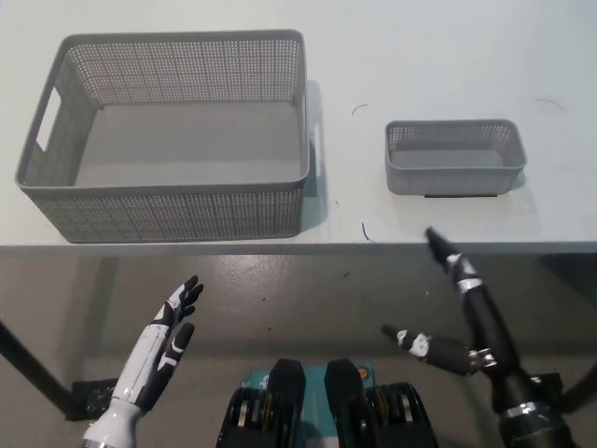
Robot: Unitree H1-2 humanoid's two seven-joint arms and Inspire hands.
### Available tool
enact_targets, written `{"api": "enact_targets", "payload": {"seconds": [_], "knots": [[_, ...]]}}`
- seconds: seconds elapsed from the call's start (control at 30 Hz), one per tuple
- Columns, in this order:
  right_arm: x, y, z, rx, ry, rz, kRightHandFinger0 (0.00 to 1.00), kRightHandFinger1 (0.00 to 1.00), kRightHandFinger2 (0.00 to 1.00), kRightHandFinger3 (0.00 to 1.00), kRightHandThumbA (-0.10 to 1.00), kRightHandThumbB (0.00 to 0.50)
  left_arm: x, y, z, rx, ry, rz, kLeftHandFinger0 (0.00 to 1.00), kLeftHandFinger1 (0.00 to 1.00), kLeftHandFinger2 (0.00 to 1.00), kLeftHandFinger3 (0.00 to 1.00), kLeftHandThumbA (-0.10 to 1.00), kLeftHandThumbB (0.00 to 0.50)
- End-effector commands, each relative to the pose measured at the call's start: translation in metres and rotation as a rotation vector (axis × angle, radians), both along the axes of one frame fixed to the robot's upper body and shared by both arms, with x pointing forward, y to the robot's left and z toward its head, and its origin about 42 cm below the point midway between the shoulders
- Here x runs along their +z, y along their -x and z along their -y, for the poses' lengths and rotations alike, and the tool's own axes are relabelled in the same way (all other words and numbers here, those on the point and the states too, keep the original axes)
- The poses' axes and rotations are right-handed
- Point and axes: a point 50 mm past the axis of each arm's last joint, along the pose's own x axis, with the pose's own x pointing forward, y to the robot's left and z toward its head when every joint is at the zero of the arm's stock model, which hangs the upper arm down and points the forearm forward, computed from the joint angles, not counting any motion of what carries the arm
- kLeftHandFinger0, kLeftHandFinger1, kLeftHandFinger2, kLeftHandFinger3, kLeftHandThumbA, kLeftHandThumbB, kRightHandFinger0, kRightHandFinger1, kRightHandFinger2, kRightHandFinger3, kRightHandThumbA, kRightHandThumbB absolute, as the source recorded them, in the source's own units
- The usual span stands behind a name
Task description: Use the right hand to pick up a small rectangular container and put it into a bigger container on the left side
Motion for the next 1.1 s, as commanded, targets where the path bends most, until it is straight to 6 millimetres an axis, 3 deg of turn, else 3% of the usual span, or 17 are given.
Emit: {"api": "enact_targets", "payload": {"seconds": [0.0, 0.1, 0.27, 0.37, 0.43, 0.5, 0.63, 0.67, 0.73, 0.8, 0.83, 0.87, 0.93, 1.03, 1.07], "knots": [[0.046, 0.007, 0.015, -0.084, -0.042, 0.236, 1.0, 1.0, 1.0, 1.0, 1.0, 0.147, 0.024, -0.008, 0.0, -0.056, 0.0, 0.103, 1.0, 1.0, 1.0, 1.0, 1.0, 0.287], [0.069, 0.007, 0.026, -0.131, 0.006, 0.319, 1.0, 1.0, 1.0, 1.0, 1.0, 0.164, 0.028, -0.012, 0.0, -0.059, 0.005, 0.111, 1.0, 1.0, 1.0, 1.0, 1.0, 0.314], [0.13, 0.009, 0.065, -0.214, 0.163, 0.404, 1.0, 1.0, 1.0, 1.0, 1.0, 0.232, 0.031, -0.016, 0.001, -0.06, 0.01, 0.118, 1.0, 1.0, 1.0, 1.0, 1.0, 0.326], [0.19, 0.012, 0.093, -0.301, 0.267, 0.467, 1.0, 1.0, 1.0, 1.0, 1.0, 0.308, 0.033, -0.016, 0.003, -0.065, 0.016, 0.118, 1.0, 1.0, 1.0, 1.0, 1.0, 0.342], [0.219, 0.011, 0.103, -0.335, 0.321, 0.499, 1.0, 1.0, 1.0, 1.0, 1.0, 0.313, 0.034, -0.017, 0.003, -0.068, 0.019, 0.121, 1.0, 1.0, 1.0, 1.0, 1.0, 0.348], [0.249, 0.008, 0.111, -0.374, 0.375, 0.517, 1.0, 1.0, 1.0, 1.0, 1.0, 0.349, 0.033, -0.017, 0.005, -0.072, 0.017, 0.125, 1.0, 1.0, 1.0, 1.0, 1.0, 0.349], [0.312, -0.002, 0.122, -0.412, 0.473, 0.523, 1.0, 1.0, 1.0, 1.0, 1.0, 0.335, 0.032, -0.016, 0.009, -0.085, 0.015, 0.121, 1.0, 1.0, 1.0, 1.0, 1.0, 0.353], [0.318, -0.004, 0.123, -0.417, 0.488, 0.521, 1.0, 1.0, 1.0, 1.0, 1.0, 0.335, 0.032, -0.016, 0.009, -0.087, 0.016, 0.12, 1.0, 1.0, 1.0, 1.0, 1.0, 0.353], [0.354, -0.017, 0.124, -0.411, 0.549, 0.509, 1.0, 1.0, 1.0, 1.0, 1.0, 0.32, 0.032, -0.015, 0.008, -0.08, 0.013, 0.121, 1.0, 1.0, 1.0, 1.0, 1.0, 0.359], [0.387, -0.032, 0.124, -0.39, 0.594, 0.499, 1.0, 1.0, 1.0, 1.0, 1.0, 0.337, 0.033, -0.015, 0.008, -0.077, 0.009, 0.12, 1.0, 1.0, 1.0, 1.0, 1.0, 0.365], [0.394, -0.036, 0.122, -0.385, 0.605, 0.493, 1.0, 1.0, 1.0, 1.0, 1.0, 0.338, 0.033, -0.014, 0.008, -0.075, 0.011, 0.119, 1.0, 1.0, 1.0, 1.0, 1.0, 0.368], [0.413, -0.051, 0.115, -0.337, 0.663, 0.425, 1.0, 1.0, 1.0, 1.0, 1.0, 0.329, 0.032, -0.014, 0.007, -0.075, 0.01, 0.118, 1.0, 1.0, 1.0, 1.0, 1.0, 0.367], [0.427, -0.066, 0.107, -0.287, 0.714, 0.367, 1.0, 1.0, 1.0, 1.0, 1.0, 0.324, 0.031, -0.014, 0.007, -0.074, 0.005, 0.117, 1.0, 1.0, 1.0, 1.0, 1.0, 0.362], [0.445, -0.104, 0.092, -0.184, 0.804, 0.227, 1.0, 1.0, 1.0, 1.0, 1.0, 0.318, 0.03, -0.013, 0.004, -0.066, 0.005, 0.115, 1.0, 1.0, 1.0, 1.0, 1.0, 0.355], [0.45, -0.118, 0.087, -0.151, 0.852, 0.193, 1.0, 1.0, 1.0, 1.0, 1.0, 0.339, 0.03, -0.013, 0.004, -0.066, 0.006, 0.112, 1.0, 1.0, 1.0, 1.0, 1.0, 0.353]]}}
